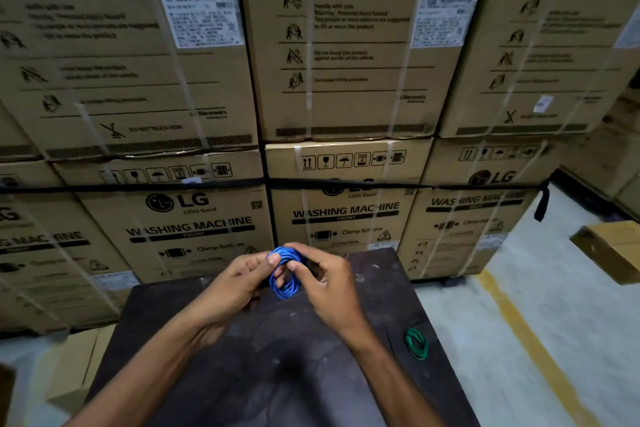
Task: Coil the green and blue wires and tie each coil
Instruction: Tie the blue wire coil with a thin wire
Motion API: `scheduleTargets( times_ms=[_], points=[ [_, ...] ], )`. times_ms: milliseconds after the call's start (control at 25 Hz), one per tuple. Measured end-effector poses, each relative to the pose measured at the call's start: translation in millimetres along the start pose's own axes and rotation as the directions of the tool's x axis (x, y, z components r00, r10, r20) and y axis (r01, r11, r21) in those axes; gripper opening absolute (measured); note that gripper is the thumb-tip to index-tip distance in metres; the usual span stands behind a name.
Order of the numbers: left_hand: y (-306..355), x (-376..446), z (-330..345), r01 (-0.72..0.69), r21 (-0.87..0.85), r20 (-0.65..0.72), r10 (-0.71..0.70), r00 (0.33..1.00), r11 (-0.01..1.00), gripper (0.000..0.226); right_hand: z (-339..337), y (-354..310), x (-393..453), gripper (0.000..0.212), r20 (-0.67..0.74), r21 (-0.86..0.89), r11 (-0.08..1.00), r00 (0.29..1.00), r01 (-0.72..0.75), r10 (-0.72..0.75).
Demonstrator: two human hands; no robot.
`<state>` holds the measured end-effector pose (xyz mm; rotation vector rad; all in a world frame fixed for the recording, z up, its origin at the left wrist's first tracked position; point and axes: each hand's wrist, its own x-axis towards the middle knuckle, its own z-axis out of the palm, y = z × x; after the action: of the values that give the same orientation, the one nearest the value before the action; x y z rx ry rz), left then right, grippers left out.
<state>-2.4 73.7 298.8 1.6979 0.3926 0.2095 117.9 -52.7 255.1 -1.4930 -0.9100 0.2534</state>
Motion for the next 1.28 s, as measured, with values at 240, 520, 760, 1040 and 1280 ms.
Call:
scheduleTargets(
  times_ms=[240, 520, 760, 1040, 1280],
  points=[
    [-30, 27, 35, 0.049, 0.000, -0.046, -0.049, 0.998, 0.999, 0.039, -20, 55, -4, 0.033, -0.032, 0.034, 0.987, 0.987, -0.155, 0.156],
    [-97, 61, 73, 0.186, 0.056, -0.063, -0.183, 0.981, 0.981, 0.041, -71, 178, -74, 0.020, -0.180, -0.191, 0.889, 0.905, -0.417, 0.385],
    [-126, 72, 118, 0.300, 0.052, -0.052, -0.298, 0.953, 0.952, 0.034, -122, 291, -184, 0.020, -0.396, -0.413, 0.569, 0.703, -0.711, 0.591],
    [-157, 79, 138, 0.391, 0.029, -0.017, -0.390, 0.921, 0.920, 0.032, -109, 318, -208, 0.019, -0.434, -0.396, 0.489, 0.628, -0.777, 0.646],
    [-189, 72, 143, 0.467, 0.043, 0.010, -0.468, 0.884, 0.883, 0.030, -101, 341, -187, 0.022, -0.259, -0.523, 0.619, 0.801, -0.586, 0.540]
  ],
)
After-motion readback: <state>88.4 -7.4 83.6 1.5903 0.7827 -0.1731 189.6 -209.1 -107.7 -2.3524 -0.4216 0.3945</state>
